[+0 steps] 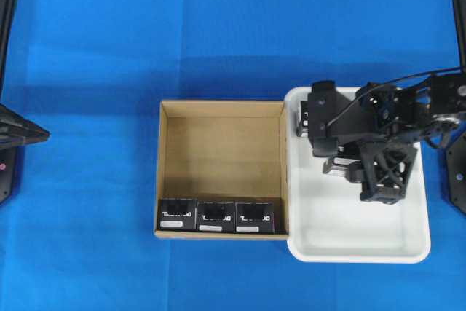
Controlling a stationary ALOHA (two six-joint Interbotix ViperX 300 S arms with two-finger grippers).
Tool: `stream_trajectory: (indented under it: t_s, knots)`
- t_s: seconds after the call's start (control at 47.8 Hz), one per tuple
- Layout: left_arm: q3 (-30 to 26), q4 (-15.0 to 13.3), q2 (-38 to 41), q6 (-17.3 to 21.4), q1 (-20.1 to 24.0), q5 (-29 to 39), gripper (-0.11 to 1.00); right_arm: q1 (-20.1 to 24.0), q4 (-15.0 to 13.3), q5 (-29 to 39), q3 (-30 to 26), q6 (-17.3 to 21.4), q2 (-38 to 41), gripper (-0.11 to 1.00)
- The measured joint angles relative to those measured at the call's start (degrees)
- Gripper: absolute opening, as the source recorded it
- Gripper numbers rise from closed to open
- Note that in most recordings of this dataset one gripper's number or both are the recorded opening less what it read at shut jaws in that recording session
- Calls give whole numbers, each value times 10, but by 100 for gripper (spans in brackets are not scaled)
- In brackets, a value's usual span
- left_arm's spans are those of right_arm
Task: Pick the box from inside the cardboard box.
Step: 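Lower the servo box into the white tray beside the other boxes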
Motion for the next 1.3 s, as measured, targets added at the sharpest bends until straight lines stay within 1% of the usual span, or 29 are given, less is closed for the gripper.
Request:
stream_trajectory:
  t_s: [0.105, 0.439, 0.67, 0.942, 1.13, 1.297]
  knots:
    - [0, 0, 0, 0, 0, -1, -5, 1, 0, -18, 6, -11, 17, 62]
    - [0, 0, 0, -1, 0, -1, -5, 2, 0, -68, 8, -65, 83, 62]
    - [0, 0, 0, -13, 0, -1, -5, -4, -4, -105, 8, -68, 120, 62]
    - [-1, 0, 0, -13, 0, -1, -5, -21, -24, -120, 10, -72, 147, 62]
    - [0, 0, 0, -13, 0, -3, -5, -22, -24, -134, 11, -83, 168, 62]
    - [0, 0, 0, -13, 0, -6, -5, -22, -25, -134, 11, -84, 178, 62]
